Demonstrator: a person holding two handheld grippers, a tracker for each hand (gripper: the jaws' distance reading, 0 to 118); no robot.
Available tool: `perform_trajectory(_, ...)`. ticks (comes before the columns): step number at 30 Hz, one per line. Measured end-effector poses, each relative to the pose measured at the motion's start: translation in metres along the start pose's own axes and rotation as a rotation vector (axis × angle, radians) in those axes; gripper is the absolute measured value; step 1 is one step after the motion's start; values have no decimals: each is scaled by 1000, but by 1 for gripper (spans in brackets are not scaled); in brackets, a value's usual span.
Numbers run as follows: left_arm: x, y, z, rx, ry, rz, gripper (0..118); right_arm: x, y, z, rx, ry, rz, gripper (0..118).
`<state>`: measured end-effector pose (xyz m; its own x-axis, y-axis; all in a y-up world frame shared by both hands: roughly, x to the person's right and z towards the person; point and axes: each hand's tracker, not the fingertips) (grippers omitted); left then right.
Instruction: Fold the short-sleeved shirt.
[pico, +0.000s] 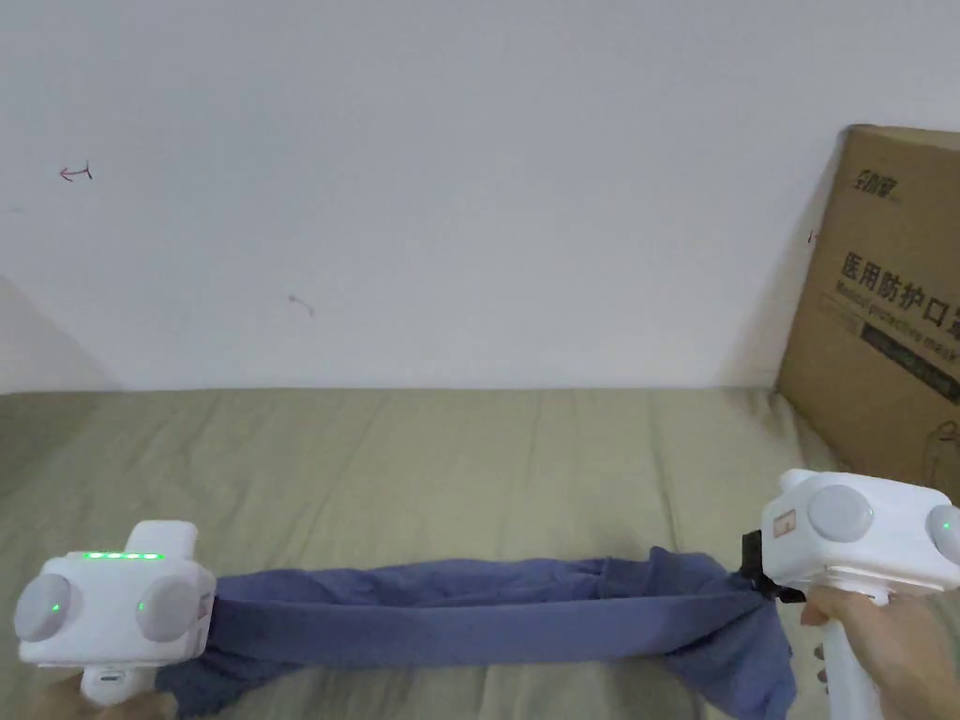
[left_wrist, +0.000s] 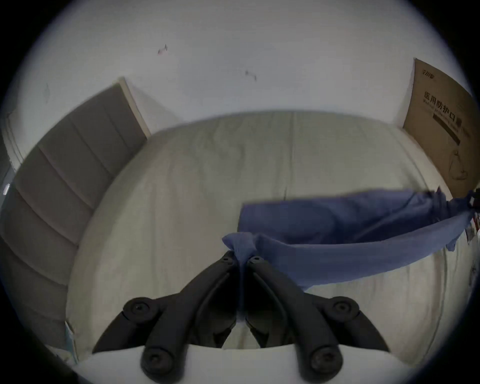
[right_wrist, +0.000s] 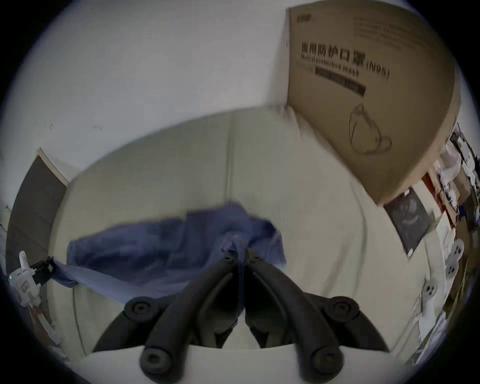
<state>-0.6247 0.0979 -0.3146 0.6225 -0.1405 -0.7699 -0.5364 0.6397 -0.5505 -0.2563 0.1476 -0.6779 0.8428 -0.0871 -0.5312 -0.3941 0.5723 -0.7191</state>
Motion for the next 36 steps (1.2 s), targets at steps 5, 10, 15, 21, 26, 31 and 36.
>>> perform_trajectory(5,-24,-53,38,0,-54,107,3,18,-55,35,1,61,-67,1)
perform_trajectory(10,-42,-119,101,-4,-41,46,3,33,-128,96,10,81,-13,1)
perform_trajectory(15,-65,-201,177,0,-69,58,3,54,-231,166,21,95,-76,1)
perform_trajectory(21,-88,-291,252,-17,-49,13,3,82,-347,213,-22,88,-60,1)
perform_trajectory(26,-96,-347,289,-39,-29,-60,3,98,-420,240,-86,84,-81,1)
perform_trajectory(31,-102,-375,298,-60,-48,-18,3,106,-445,234,-122,81,-107,1)
perform_trajectory(36,-99,-375,298,-72,-27,-8,58,101,-437,236,-103,68,-73,11)
